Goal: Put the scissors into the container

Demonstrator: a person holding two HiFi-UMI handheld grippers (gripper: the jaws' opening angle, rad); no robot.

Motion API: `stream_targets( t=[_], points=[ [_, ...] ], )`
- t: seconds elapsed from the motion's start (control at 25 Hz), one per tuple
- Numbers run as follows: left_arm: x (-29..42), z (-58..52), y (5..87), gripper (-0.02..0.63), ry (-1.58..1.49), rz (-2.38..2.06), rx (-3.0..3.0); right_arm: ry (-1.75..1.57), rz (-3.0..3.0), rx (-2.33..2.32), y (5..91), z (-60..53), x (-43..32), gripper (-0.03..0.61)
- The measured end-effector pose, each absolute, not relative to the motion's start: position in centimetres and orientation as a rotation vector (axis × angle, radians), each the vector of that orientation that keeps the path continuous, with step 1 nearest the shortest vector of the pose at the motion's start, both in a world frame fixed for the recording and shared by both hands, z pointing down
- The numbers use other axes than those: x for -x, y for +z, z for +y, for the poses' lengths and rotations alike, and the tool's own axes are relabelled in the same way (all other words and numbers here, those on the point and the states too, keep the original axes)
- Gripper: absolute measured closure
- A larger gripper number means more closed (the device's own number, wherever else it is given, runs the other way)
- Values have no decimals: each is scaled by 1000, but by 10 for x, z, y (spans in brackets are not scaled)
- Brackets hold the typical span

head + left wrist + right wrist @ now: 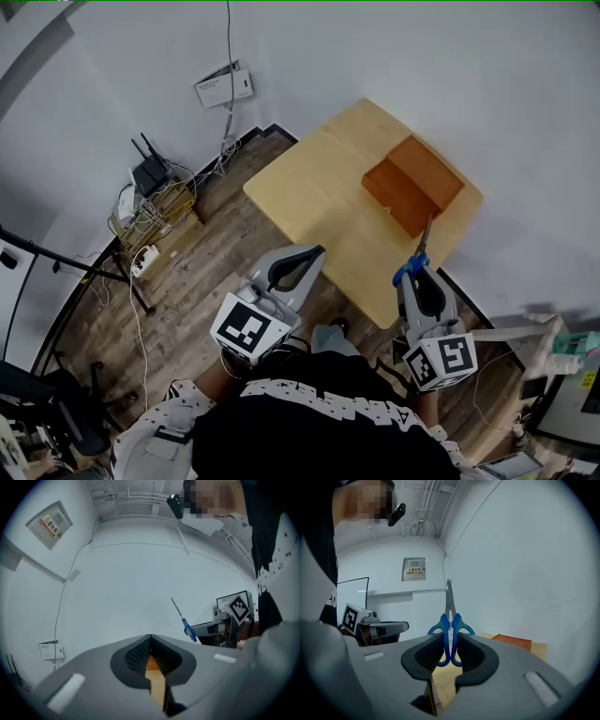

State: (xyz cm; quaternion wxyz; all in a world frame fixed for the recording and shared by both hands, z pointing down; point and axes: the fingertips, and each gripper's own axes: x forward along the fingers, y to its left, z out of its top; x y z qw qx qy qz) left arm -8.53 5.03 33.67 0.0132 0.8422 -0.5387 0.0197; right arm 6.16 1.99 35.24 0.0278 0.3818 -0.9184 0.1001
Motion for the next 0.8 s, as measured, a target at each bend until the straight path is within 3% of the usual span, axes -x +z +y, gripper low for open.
stream_targets(
  t=[0.8],
  points=[
    [46,-29,332,612,104,-1706,-2642,337,-2859,-1178,357,-60,-106,476]
  ],
)
